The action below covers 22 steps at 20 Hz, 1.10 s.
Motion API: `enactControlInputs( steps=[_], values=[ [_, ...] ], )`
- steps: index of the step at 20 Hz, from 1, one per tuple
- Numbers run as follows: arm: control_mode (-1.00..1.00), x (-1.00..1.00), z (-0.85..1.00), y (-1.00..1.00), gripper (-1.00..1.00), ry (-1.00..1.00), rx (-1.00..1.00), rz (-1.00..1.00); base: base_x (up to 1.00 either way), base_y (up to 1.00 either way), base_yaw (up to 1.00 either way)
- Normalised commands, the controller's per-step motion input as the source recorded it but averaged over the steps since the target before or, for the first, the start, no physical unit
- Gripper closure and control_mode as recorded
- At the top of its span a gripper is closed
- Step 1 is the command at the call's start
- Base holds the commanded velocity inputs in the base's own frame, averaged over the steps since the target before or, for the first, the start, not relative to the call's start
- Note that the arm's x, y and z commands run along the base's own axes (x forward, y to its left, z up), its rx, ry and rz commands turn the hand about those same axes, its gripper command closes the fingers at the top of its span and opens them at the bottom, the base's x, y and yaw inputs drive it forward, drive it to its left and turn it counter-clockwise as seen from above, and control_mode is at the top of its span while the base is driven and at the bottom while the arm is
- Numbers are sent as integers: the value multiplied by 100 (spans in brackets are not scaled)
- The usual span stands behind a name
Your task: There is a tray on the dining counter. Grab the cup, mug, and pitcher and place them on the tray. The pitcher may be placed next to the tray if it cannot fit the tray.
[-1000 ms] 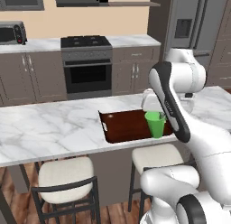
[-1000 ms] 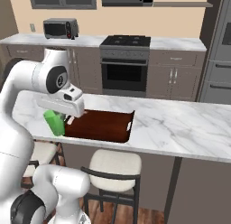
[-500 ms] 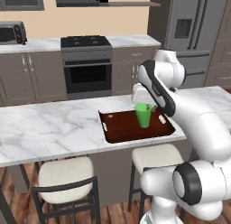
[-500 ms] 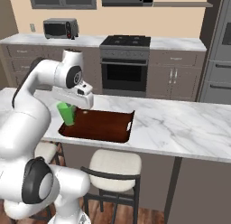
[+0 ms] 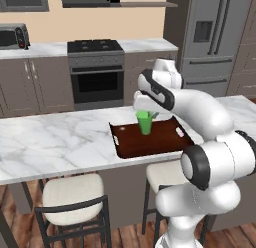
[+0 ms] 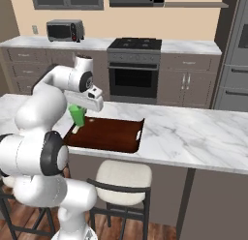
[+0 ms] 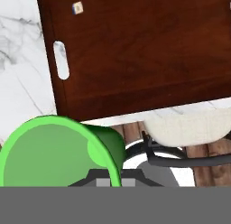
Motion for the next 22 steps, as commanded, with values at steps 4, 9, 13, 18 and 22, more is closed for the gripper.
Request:
enactControlInputs(
  steps=[4, 9, 13, 18, 22],
  values=[
    [-100, 83, -37, 7, 100, 0, 6, 0, 0, 0, 0],
    [-100, 72, -45, 6, 100, 2, 13, 0, 0, 0, 0],
    [-100, 76, -45, 15, 100, 0, 7, 0, 0, 0, 0],
    [-100, 66, -33, 17, 100, 0, 0, 0, 0, 0, 0],
    [-100, 41, -33, 12, 100, 0, 0, 0, 0, 0, 0]
  ],
)
